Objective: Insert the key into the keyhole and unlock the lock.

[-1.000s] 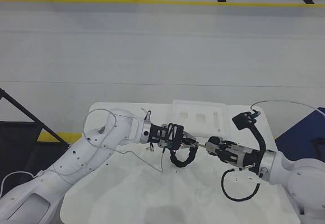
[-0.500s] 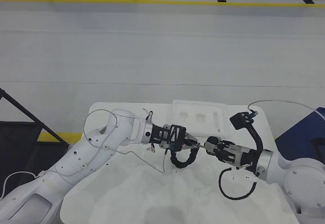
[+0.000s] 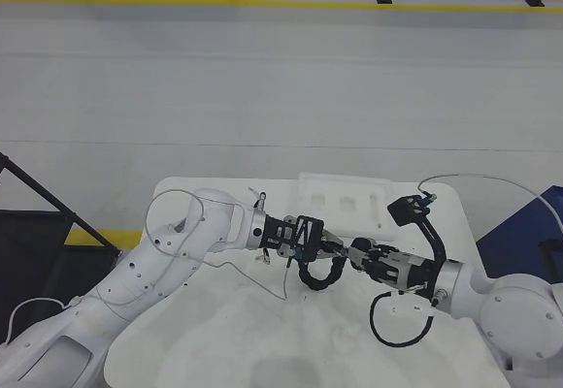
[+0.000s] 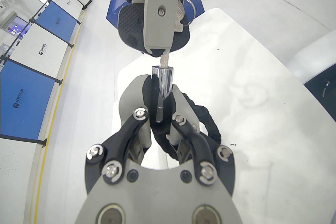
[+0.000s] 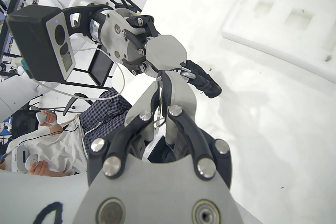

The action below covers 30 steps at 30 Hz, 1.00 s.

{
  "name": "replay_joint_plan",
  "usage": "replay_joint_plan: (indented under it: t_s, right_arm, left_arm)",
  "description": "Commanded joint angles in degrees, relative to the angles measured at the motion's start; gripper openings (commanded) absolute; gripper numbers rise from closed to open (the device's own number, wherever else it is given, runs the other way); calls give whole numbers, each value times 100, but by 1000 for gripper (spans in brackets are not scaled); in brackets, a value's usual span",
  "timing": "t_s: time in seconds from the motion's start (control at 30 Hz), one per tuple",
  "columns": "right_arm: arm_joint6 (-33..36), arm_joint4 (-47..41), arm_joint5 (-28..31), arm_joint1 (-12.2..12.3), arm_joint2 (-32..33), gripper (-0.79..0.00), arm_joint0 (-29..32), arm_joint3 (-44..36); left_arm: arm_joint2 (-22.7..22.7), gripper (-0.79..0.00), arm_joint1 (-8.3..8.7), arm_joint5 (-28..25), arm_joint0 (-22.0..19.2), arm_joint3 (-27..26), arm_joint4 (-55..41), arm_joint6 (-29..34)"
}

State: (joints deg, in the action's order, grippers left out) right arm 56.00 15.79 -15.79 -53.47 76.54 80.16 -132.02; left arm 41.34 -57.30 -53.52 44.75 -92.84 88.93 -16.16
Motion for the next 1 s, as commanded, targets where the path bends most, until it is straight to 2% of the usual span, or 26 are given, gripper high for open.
replay_joint_plan:
  t_s: [0.0,0.03,0.07,0.33,0.53,0.67,0.97]
  right_arm:
    - [-23,-3,-20,-4,-26,-739,-19,7]
    - [-36,-11,-30,-6,-36,-434,-25,12]
    - [-43,-17,-41,-7,-43,0,-31,19]
    - [-82,-110,304,-2,29,0,-79,11]
    - [333,525,1539,68,65,0,-246,34]
    - [685,816,2060,107,33,0,-331,106]
    - [535,1626,3491,153,-201,0,-391,199]
  left_arm:
    - [8,-785,-8,-9,3,4,7,1]
    - [13,-785,-11,-12,6,5,10,1]
    - [17,-785,-15,-18,11,9,6,-3]
    - [68,-785,-48,-188,64,231,-288,-25]
    - [173,-785,-61,-448,102,557,-949,-4]
    - [182,-785,-48,-448,100,767,-1681,446]
    - [-40,-785,105,-448,-129,826,-3006,1136]
